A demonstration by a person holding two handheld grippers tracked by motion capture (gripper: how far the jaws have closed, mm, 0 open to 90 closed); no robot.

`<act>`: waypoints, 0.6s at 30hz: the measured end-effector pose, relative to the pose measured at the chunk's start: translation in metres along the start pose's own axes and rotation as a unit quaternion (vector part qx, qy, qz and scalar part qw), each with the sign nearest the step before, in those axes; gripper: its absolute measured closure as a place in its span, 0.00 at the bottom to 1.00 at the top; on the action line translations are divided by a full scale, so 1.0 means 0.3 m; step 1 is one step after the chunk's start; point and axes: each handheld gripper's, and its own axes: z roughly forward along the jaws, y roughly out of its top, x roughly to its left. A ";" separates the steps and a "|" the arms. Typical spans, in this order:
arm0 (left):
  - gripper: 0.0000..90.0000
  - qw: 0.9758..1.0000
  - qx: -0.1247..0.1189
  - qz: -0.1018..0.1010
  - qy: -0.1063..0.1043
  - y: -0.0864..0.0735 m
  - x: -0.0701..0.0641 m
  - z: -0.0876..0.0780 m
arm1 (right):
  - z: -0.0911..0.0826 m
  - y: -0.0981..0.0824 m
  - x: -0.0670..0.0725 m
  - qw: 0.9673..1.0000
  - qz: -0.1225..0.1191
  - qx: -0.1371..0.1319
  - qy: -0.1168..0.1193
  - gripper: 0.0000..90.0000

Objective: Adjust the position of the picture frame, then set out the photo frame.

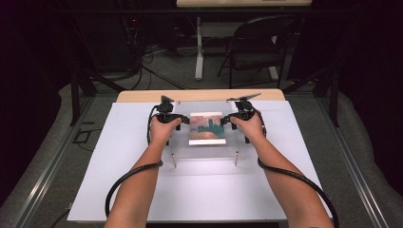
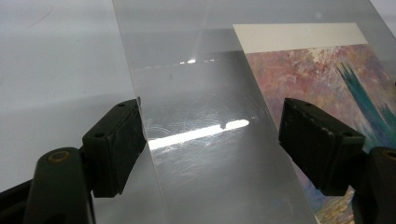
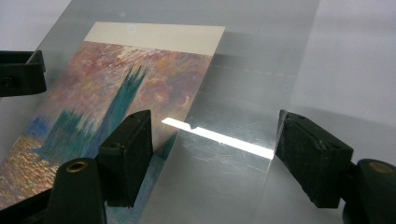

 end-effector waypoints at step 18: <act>0.33 1.000 -0.006 -0.018 0.004 0.007 0.001 -0.009 | -0.014 0.000 0.007 1.000 0.013 -0.005 -0.013 0.35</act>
